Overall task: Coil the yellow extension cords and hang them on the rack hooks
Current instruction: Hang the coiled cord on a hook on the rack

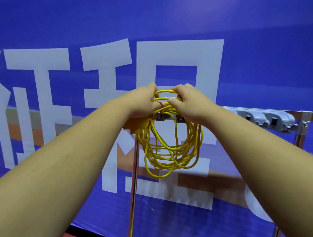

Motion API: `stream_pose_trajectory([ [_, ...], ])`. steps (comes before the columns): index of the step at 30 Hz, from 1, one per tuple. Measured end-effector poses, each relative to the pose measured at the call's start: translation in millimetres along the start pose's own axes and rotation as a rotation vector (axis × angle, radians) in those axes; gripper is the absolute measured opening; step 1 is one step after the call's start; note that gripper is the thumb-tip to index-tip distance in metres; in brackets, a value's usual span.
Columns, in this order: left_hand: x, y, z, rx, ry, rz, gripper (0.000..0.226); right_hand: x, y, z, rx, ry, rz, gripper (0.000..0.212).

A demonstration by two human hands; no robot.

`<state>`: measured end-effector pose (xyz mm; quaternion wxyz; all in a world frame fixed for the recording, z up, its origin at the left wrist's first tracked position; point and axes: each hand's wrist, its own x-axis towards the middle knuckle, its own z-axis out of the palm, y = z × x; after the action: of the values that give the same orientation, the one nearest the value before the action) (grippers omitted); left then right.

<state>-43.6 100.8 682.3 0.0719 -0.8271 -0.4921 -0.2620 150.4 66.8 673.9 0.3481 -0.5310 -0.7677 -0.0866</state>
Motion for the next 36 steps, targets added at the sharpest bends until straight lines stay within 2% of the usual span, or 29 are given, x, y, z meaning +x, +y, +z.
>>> stream_pose_trajectory([
  [3, 8, -4, -2, -0.050, -0.019, 0.011, 0.050, 11, 5, 3, -0.052, 0.039, -0.019, 0.043],
  [8, 22, -4, 1, 0.010, 0.090, 0.073, 0.026, 23, 19, 13, -0.087, 0.123, 0.027, 0.034],
  [10, 28, -5, 5, 0.050, 0.093, 0.082, 0.026, 26, 21, 16, -0.115, 0.107, 0.054, 0.031],
  [12, 35, -8, 10, 0.098, 0.064, 0.075, 0.031, 28, 23, 17, -0.106, 0.076, 0.097, 0.032],
  [16, 46, -16, 21, 0.191, -0.057, 0.037, 0.033, 27, 30, 15, 0.095, 0.066, 0.233, 0.027],
  [20, 44, -26, 23, -0.146, -0.184, -0.015, 0.035, 28, 36, 7, 0.143, -0.026, 0.289, 0.022],
  [23, 39, -36, 22, -0.333, -0.195, -0.049, 0.037, 31, 38, 2, 0.135, -0.073, 0.305, 0.022],
  [33, 19, -40, 26, -0.518, 0.050, -0.082, 0.035, 17, 34, 10, 0.050, -0.056, 0.198, 0.034],
  [36, 13, -36, 25, -0.501, 0.061, -0.062, 0.025, 11, 30, 10, 0.041, -0.056, 0.157, 0.033],
])
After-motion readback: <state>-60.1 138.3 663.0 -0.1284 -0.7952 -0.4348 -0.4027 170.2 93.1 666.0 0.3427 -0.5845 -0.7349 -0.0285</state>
